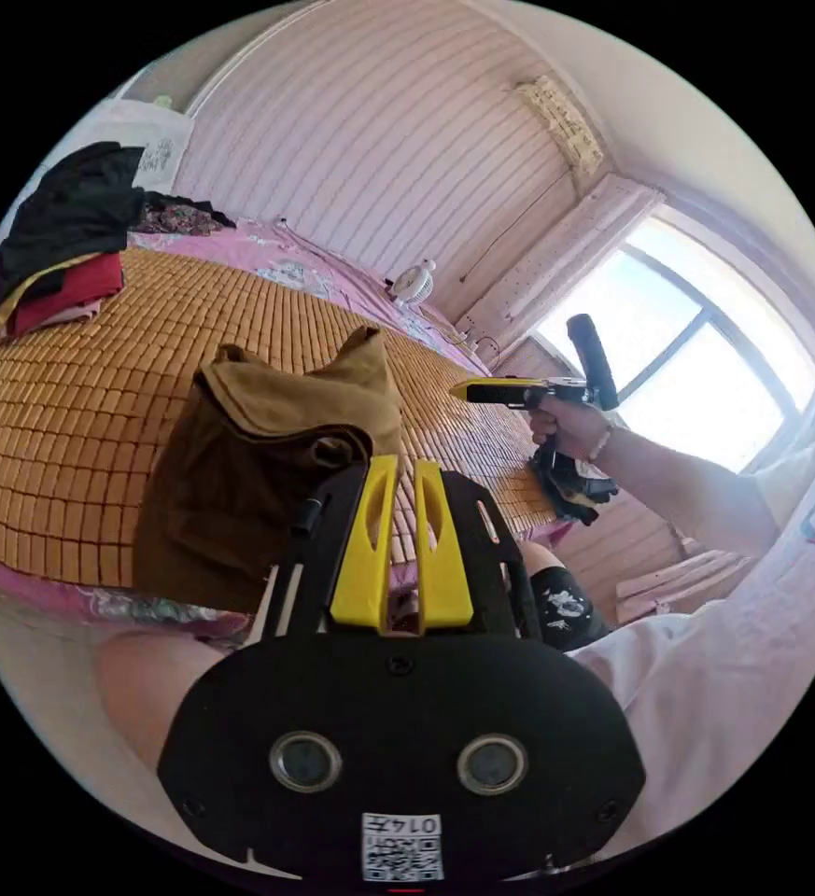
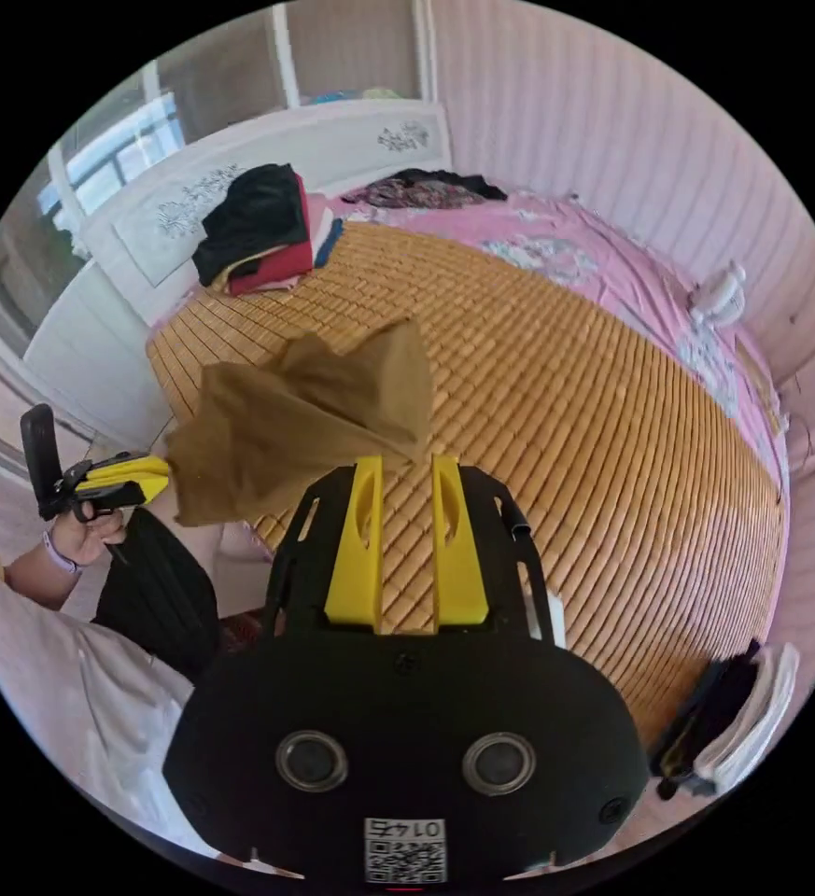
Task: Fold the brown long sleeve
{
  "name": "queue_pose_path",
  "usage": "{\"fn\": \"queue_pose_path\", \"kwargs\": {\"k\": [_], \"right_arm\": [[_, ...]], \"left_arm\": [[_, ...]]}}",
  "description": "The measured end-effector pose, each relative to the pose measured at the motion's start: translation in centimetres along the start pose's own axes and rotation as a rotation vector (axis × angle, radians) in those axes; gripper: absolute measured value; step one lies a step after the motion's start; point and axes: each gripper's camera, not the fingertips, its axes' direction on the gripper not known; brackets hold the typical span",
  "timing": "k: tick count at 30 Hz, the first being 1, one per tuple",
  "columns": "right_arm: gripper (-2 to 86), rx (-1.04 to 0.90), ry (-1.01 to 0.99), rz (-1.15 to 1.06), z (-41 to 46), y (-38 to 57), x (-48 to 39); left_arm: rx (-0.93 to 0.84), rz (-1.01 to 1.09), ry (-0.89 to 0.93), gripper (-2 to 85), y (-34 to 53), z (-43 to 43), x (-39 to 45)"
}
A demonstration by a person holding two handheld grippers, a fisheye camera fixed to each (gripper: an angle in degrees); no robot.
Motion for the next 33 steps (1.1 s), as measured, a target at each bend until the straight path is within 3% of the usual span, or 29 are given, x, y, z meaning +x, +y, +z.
{"fn": "queue_pose_path", "kwargs": {"k": [5, 8, 17, 22, 28, 33], "right_arm": [[8.3, -0.039, -0.117, 0.216, 0.8, 13.9, 1.2], [8.2, -0.044, -0.178, 0.190, 1.3, 16.7, -0.8], [11.4, -0.039, -0.175, -0.213, 6.7, 9.7, -11.1], [11.0, -0.238, -0.039, -0.216, 13.6, 9.0, -13.3], [2.2, -0.147, -0.207, -0.118, 10.0, 10.2, -7.9], [1.2, 0.133, -0.286, 0.121, 1.1, 16.0, 2.0]], "left_arm": [[-0.060, -0.013, -0.139, 4.9, 0.5, 0.7, 1.2], [-0.107, -0.028, -0.249, 5.0, -0.9, 0.2, 0.5], [-0.371, 0.017, -0.496, 7.9, -6.6, 8.4, -1.5], [-0.626, -0.045, -0.545, 6.3, -9.2, 14.2, -2.9], [-0.709, -0.016, -0.512, 4.3, -12.3, 15.5, -1.9], [-0.651, 0.120, -0.499, -0.8, -15.7, 14.6, 0.7]]}}
